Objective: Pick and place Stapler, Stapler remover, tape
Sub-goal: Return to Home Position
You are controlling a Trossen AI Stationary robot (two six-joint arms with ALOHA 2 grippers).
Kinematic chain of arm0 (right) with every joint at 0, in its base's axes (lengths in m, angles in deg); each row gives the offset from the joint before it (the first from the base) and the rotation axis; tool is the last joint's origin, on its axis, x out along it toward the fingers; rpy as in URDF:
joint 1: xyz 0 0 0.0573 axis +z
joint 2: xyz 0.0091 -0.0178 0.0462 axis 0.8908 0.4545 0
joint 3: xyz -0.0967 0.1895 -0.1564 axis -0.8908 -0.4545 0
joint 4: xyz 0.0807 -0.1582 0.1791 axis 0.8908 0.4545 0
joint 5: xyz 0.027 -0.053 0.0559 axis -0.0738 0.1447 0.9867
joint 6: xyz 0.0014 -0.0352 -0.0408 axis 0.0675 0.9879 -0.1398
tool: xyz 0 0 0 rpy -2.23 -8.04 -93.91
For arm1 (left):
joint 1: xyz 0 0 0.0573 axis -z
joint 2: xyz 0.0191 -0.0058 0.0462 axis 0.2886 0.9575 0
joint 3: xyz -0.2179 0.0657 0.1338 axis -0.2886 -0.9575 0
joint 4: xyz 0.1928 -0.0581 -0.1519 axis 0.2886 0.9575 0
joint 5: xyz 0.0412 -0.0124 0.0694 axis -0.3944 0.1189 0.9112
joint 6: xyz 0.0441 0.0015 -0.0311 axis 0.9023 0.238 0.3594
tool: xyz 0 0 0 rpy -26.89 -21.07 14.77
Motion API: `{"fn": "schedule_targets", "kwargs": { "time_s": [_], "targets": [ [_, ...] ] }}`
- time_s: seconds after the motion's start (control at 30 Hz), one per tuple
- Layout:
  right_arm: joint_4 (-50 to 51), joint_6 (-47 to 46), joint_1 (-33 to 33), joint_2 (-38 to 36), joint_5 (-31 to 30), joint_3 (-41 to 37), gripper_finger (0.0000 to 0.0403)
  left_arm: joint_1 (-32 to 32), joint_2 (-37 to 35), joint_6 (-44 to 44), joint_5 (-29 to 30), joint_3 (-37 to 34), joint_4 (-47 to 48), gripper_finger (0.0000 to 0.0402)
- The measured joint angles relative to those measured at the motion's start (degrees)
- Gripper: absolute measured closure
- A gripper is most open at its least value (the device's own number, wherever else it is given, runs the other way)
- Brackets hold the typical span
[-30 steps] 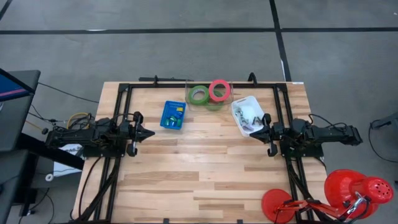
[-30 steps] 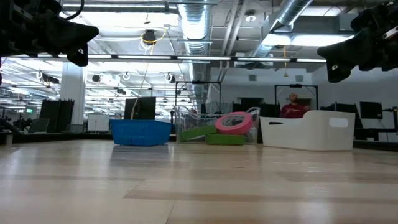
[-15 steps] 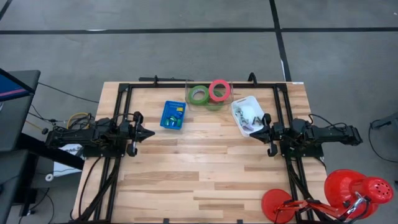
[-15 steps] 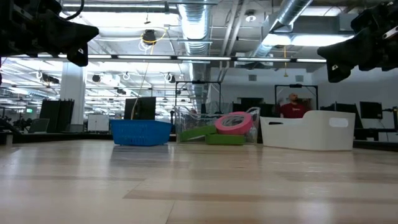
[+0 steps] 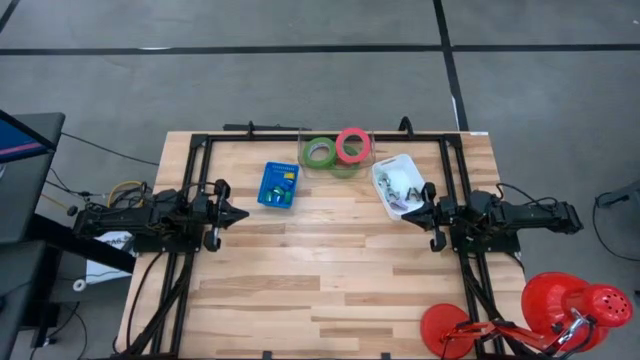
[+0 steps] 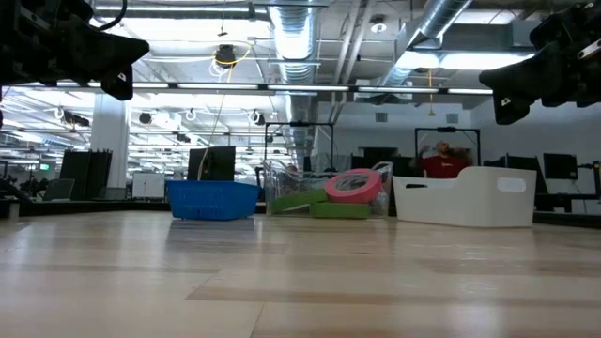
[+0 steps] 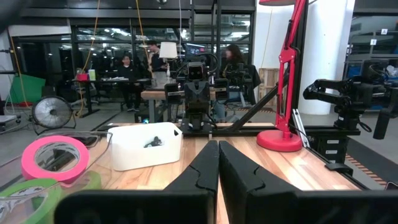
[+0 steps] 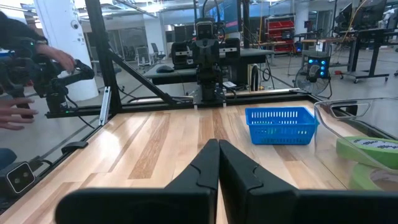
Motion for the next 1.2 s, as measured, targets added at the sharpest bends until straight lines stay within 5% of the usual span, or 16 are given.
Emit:
{"fn": "schedule_targets", "kwargs": {
  "time_s": [1.2],
  "targets": [
    [0.00,-0.01,-0.01,0.02,0.00,-0.02,0.0403,-0.02,-0.10,0.00,0.02,0.00,0.55,0.0398]
  ]
}}
